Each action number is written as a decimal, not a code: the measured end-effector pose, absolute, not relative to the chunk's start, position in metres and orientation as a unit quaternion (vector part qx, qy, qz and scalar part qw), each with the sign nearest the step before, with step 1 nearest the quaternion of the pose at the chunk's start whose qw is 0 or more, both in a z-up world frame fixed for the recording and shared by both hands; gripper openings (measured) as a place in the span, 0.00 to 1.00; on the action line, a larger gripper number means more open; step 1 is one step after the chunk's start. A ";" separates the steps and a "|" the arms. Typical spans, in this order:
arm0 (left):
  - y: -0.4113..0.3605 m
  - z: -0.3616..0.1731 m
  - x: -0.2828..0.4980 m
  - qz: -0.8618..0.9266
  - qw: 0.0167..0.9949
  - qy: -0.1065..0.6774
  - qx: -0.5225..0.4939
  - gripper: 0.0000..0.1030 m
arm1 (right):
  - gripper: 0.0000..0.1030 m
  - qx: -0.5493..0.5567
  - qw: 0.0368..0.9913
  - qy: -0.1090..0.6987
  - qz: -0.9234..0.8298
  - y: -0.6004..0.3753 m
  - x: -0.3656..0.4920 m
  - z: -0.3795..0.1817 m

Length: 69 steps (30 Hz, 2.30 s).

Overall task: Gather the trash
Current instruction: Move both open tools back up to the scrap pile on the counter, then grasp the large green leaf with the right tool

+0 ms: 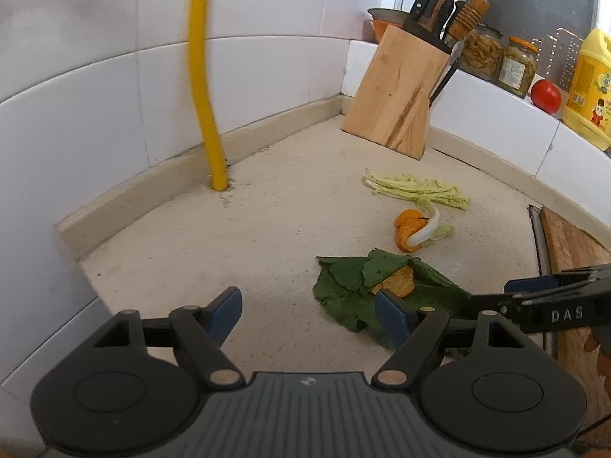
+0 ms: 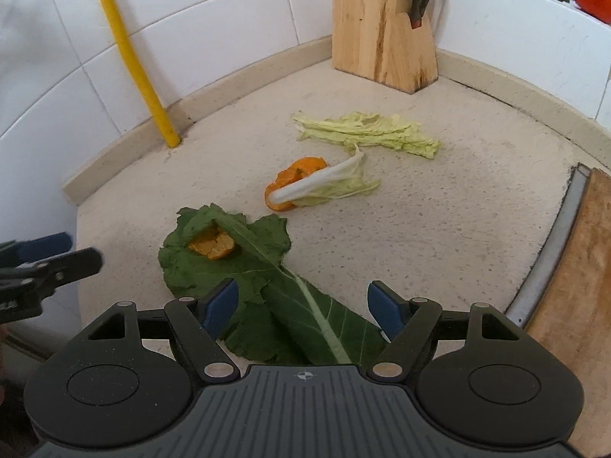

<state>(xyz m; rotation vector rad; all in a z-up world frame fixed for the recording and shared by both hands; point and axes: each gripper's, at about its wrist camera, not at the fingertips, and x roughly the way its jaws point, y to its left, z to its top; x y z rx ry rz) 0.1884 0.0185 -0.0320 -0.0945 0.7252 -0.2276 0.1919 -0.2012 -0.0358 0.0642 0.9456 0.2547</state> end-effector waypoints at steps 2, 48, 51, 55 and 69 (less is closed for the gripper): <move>0.018 -0.032 0.194 -0.114 0.925 0.358 -0.050 0.68 | 0.78 0.031 0.880 0.457 0.126 -0.202 0.193 -0.038; 0.006 -0.035 0.211 -0.178 0.884 0.412 -0.130 0.68 | 0.18 0.046 0.872 0.462 0.157 -0.218 0.172 -0.030; 0.002 -0.036 0.211 -0.186 0.883 0.413 -0.127 0.68 | 0.18 0.045 0.875 0.458 0.151 -0.224 0.168 -0.024; -0.007 -0.038 0.211 -0.197 0.882 0.413 -0.112 0.68 | 0.20 0.033 0.872 0.465 0.151 -0.225 0.172 -0.028; -0.015 -0.031 0.225 -0.205 0.886 0.405 -0.099 0.68 | 0.11 0.055 0.858 0.480 0.175 -0.223 0.194 -0.044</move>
